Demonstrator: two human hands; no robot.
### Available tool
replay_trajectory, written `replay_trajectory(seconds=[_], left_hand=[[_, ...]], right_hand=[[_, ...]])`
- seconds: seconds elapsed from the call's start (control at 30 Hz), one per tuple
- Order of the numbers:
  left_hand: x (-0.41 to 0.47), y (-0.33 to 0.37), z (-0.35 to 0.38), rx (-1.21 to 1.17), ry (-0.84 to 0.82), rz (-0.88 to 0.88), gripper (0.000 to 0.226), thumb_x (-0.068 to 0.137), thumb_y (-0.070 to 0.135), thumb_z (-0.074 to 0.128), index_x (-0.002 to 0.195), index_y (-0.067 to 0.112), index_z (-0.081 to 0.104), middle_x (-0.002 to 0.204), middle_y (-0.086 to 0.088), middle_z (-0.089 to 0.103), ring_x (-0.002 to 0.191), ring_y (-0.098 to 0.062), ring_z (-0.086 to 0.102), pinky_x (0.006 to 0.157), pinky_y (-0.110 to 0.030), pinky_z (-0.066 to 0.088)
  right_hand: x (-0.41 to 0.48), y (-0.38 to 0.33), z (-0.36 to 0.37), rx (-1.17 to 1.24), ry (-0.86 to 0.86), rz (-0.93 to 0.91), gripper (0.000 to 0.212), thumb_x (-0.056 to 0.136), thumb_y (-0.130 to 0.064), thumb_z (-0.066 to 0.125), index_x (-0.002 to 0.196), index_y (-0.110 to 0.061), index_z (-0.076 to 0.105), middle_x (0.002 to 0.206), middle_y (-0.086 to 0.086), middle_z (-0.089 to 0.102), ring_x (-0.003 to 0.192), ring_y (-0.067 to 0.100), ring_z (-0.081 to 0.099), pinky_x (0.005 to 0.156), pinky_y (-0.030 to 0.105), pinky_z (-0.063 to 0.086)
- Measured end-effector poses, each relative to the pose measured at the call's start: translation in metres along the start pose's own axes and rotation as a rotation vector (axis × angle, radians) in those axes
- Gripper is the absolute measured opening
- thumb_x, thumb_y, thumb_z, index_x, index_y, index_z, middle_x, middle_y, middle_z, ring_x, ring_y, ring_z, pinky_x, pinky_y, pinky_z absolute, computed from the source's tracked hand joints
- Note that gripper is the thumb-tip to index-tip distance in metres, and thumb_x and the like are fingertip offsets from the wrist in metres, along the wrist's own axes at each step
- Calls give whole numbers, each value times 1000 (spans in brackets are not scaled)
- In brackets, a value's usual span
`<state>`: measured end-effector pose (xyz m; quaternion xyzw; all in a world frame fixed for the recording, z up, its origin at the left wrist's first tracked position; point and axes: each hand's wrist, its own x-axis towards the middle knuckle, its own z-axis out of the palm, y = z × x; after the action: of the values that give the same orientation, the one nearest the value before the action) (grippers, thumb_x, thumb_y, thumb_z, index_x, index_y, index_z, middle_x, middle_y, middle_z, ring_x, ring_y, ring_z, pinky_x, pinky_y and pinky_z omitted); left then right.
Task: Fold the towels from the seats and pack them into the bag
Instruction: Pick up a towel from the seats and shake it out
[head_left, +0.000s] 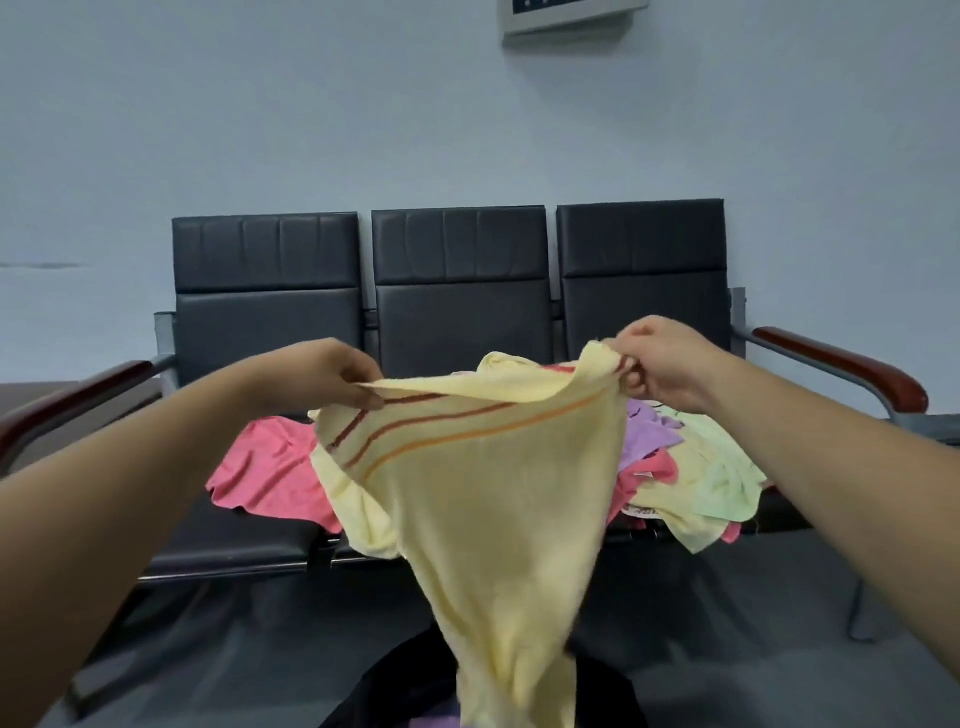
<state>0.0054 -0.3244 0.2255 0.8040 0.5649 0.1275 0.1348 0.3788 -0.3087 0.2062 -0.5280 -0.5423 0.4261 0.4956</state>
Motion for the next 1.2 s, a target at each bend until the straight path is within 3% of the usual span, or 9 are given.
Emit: replay_trajectory(seconds=[0.13, 0.23, 0.33, 0.5, 0.6, 0.67, 0.77, 0.93, 1.2], left_hand=[[-8, -10, 12, -485, -16, -91, 20, 98, 28, 63, 90, 17, 78, 84, -5, 75, 71, -15, 70, 67, -28, 55], [-1, -13, 10, -634, 29, -169, 25, 99, 29, 61, 99, 9, 76, 89, -13, 73, 75, -23, 69, 72, -37, 58], [6, -7, 3, -453, 87, -178, 22, 98, 34, 64, 96, 14, 74, 82, -6, 74, 67, -17, 69, 64, -33, 57], [20, -9, -5, -84, 212, -202, 16, 96, 36, 66, 94, 25, 77, 93, 2, 76, 86, -17, 68, 79, -29, 49], [26, -12, -1, 208, 197, -150, 16, 96, 31, 65, 102, 24, 78, 100, 6, 72, 92, -17, 60, 81, -27, 42], [25, -11, 6, 291, 85, -97, 10, 94, 30, 68, 98, 25, 76, 87, 13, 66, 83, -13, 58, 73, -25, 42], [22, -15, 16, 343, 13, -51, 18, 95, 30, 67, 91, 14, 71, 77, 7, 60, 72, -13, 52, 64, -25, 38], [20, -26, 21, 100, -17, -118, 12, 100, 24, 59, 89, 26, 64, 89, 4, 68, 80, -12, 64, 71, -27, 51], [28, -8, 30, -636, 53, -134, 16, 102, 6, 54, 111, 18, 60, 91, -12, 69, 74, -25, 71, 73, -41, 58]], right_hand=[[-13, 8, -7, -612, -393, -79, 30, 90, -40, 74, 115, -26, 67, 82, 2, 65, 65, 13, 52, 66, 30, 46], [-9, 15, -6, -1070, -402, -189, 16, 85, -30, 78, 98, -22, 74, 76, -1, 62, 63, 5, 50, 64, 26, 43], [-11, 9, -4, -834, -272, -197, 27, 97, -21, 62, 82, 0, 66, 60, 2, 38, 44, 8, 30, 43, 20, 30], [-3, -1, -4, -422, 4, -87, 38, 101, -38, 59, 79, -7, 58, 58, 2, 35, 42, 13, 27, 42, 22, 22], [2, 0, 1, -442, 137, -95, 36, 100, -37, 59, 80, -7, 58, 70, 16, 39, 58, 21, 38, 53, 29, 35], [5, 4, 4, -427, 200, -98, 46, 99, -35, 60, 91, 10, 64, 88, 34, 55, 78, 33, 60, 76, 39, 53], [8, 13, 2, -259, 246, -71, 42, 96, -33, 63, 103, 9, 68, 101, 25, 72, 95, 35, 70, 96, 47, 56], [3, 20, 1, -237, 199, -82, 18, 99, -17, 64, 85, -13, 75, 97, 10, 73, 93, 26, 69, 88, 48, 60], [9, 26, 18, -276, 145, -155, 19, 98, -19, 65, 94, -1, 72, 85, 9, 65, 72, 19, 59, 64, 34, 55]])
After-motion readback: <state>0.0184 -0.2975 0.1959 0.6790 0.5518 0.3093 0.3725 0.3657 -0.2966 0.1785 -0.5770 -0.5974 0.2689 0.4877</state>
